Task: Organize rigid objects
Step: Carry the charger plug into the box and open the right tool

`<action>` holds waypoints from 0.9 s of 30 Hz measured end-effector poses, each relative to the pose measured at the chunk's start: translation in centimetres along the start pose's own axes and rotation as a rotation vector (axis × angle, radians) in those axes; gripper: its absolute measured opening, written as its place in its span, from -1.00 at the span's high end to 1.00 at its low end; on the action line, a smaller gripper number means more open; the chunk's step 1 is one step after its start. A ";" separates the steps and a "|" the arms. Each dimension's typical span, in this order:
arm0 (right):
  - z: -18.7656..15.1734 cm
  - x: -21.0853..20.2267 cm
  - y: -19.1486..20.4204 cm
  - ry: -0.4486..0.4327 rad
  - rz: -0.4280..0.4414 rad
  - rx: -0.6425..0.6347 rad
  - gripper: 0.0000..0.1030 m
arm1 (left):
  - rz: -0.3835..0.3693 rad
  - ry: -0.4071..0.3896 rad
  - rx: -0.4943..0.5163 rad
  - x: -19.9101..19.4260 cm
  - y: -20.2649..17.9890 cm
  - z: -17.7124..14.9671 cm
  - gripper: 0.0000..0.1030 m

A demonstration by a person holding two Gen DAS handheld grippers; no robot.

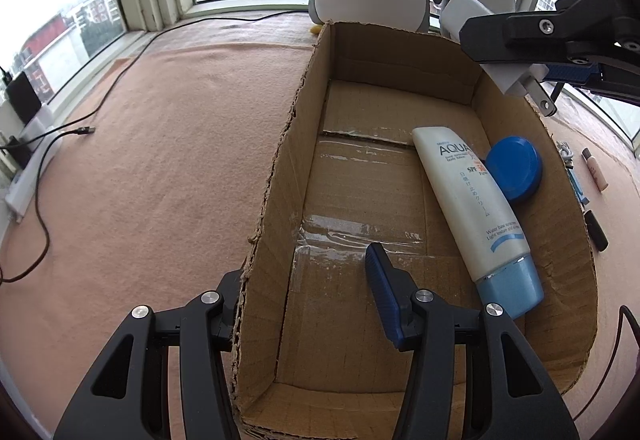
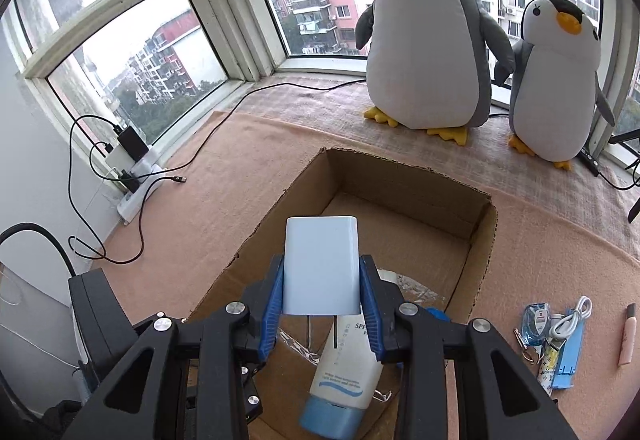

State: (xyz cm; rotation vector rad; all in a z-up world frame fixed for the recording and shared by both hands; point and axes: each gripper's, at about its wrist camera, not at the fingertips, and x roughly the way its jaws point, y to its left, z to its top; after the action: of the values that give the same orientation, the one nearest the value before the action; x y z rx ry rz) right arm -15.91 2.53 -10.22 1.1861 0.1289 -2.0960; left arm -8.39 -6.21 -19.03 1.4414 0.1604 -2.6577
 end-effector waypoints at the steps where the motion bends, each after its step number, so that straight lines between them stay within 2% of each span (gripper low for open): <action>1: 0.1 0.4 0.1 0.003 0.000 -0.003 0.37 | 0.000 0.000 0.000 0.0 0.0 0.0 -0.01; 7: 0.8 2.3 0.5 0.039 0.050 -0.005 0.35 | -0.002 0.000 -0.002 0.0 -0.1 0.0 -0.01; 9: 0.8 2.4 0.7 0.037 0.034 -0.015 -0.02 | -0.002 0.000 -0.002 0.0 -0.1 0.0 -0.01; 10: 0.8 2.3 0.8 0.026 0.026 -0.018 -0.30 | -0.003 0.000 -0.003 0.0 -0.1 0.0 -0.01; 11: 0.8 2.2 0.8 0.014 0.019 -0.018 -0.37 | -0.003 0.001 -0.003 0.0 -0.1 0.0 -0.01; 27: 0.4 -0.3 -2.3 -0.024 -0.013 0.064 -0.37 | 0.002 -0.004 0.001 -0.2 -0.1 -0.1 -0.01</action>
State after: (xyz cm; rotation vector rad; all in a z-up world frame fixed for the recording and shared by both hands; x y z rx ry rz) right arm -17.54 4.24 -10.32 1.2005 0.0589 -2.1394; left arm -8.21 -6.09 -18.93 1.4359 0.1574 -2.6595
